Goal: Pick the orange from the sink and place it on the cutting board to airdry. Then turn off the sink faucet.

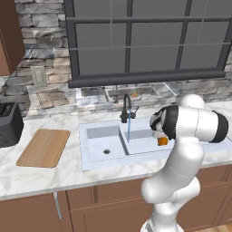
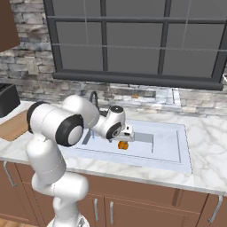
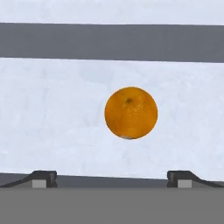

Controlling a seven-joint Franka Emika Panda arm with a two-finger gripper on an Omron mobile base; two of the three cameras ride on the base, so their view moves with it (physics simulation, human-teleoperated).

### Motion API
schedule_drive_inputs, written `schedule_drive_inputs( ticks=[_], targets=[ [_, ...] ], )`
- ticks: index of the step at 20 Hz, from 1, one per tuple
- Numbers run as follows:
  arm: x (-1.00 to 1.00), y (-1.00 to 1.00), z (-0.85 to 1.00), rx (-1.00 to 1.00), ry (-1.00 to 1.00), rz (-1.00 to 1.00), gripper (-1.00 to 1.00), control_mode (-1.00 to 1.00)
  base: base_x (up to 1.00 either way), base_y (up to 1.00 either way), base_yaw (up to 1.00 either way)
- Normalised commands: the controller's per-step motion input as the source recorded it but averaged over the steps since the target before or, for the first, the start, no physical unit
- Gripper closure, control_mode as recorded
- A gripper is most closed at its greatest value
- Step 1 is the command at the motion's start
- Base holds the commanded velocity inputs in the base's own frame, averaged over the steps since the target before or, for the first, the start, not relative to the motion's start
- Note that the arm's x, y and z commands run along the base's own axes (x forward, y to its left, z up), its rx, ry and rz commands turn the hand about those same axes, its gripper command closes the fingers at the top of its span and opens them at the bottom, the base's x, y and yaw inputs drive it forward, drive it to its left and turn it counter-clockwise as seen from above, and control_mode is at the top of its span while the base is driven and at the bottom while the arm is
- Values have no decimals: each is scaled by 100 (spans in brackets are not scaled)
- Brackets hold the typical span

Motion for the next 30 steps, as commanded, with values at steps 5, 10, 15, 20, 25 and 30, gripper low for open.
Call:
schedule_drive_inputs(
  ticks=[5, 10, 15, 20, 25, 30],
  targets=[
    [10, -3, -8, 0, 0, 0, -100, -100, 0, 0, 0],
    [8, -2, -9, 0, 0, 0, -100, -100, 0, 0, 0],
    [9, 0, -11, 0, 0, 0, -100, -100, 0, 0, 0],
    [11, -2, -12, 0, 0, 0, -100, -100, 0, 0, 0],
    [14, -5, -13, 0, 0, 0, -100, -100, 0, 0, 0],
    [18, -11, -11, 0, 0, 0, -100, -100, 0, 0, 0]
  ],
)
